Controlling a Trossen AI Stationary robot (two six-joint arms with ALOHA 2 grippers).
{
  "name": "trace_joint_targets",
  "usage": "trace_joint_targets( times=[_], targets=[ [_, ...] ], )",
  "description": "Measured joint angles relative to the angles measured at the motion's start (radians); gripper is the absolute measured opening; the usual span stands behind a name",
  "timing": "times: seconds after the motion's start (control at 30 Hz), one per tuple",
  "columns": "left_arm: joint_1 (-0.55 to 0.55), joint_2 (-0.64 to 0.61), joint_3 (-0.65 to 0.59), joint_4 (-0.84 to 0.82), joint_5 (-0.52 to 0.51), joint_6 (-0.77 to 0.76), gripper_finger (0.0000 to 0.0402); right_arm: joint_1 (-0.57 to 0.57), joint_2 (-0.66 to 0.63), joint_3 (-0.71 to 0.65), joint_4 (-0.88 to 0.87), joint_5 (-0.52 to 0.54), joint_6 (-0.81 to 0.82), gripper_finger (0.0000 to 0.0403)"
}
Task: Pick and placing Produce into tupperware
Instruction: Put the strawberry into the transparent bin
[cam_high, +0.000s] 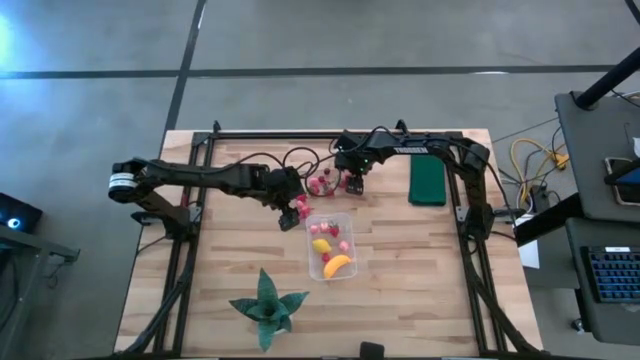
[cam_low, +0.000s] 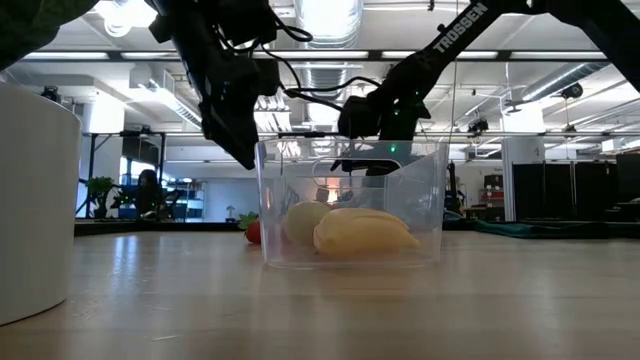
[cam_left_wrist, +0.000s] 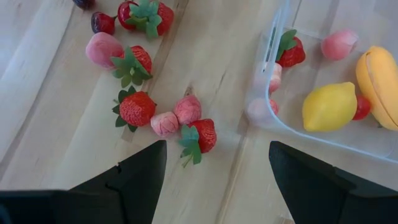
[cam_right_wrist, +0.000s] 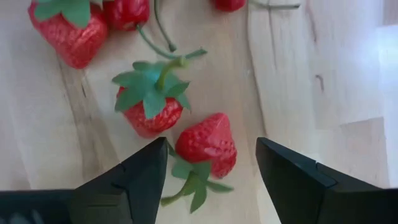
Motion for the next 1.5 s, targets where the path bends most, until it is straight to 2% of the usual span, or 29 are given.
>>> trace_joint_targets(
  times=[0.3, 0.63, 0.77, 0.93, 1.1, 1.27, 1.37, 1.5],
  targets=[
    [0.000, 0.000, 0.000, 0.000, 0.000, -0.001, 0.0269, 0.000, 0.000, 0.000, 0.018, 0.003, 0.048, 0.0211],
    [0.000, 0.000, 0.000, 0.000, 0.000, -0.001, 0.0269, 0.004, -0.005, 0.000, -0.031, -0.003, 0.111, 0.0145],
    [0.000, 0.000, 0.000, 0.000, 0.000, -0.001, 0.0269, 0.014, -0.043, -0.002, -0.085, -0.040, 0.138, 0.0128],
    [0.000, 0.000, 0.000, 0.000, -0.006, 0.000, 0.0269, 0.041, -0.161, -0.001, -0.083, -0.080, 0.200, 0.0128],
    [0.000, 0.000, -0.001, -0.001, -0.008, 0.000, 0.0269, 0.103, -0.256, -0.001, -0.127, -0.099, 0.252, 0.0131],
    [0.000, 0.000, -0.001, -0.007, -0.011, 0.000, 0.0269, 0.223, -0.293, -0.002, -0.174, -0.218, 0.330, 0.0132],
    [-0.001, 0.000, -0.001, -0.010, -0.011, 0.001, 0.0269, 0.308, -0.302, -0.002, -0.138, -0.270, 0.355, 0.0132],
    [-0.001, 0.000, -0.008, -0.039, -0.011, 0.004, 0.0269, 0.394, -0.304, -0.002, -0.078, -0.280, 0.386, 0.0132]
  ],
)
